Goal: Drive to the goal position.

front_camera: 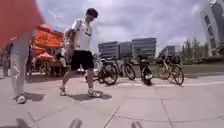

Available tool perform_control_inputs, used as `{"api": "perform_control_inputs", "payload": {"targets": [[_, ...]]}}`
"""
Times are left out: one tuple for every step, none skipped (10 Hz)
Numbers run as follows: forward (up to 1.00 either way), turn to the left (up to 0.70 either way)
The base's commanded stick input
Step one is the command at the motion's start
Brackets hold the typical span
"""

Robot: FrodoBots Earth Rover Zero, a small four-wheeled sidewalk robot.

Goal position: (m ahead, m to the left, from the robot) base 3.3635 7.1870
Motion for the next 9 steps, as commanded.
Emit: {"api": "perform_control_inputs", "payload": {"targets": [[0.05, 0.0], [0.06, -0.01], [0.06, 0.0], [0.07, 0.0], [0.31, 0.2], [0.54, 0.26], [0.77, 0.31], [0.57, 0.22], [0.07, 0.0]]}}
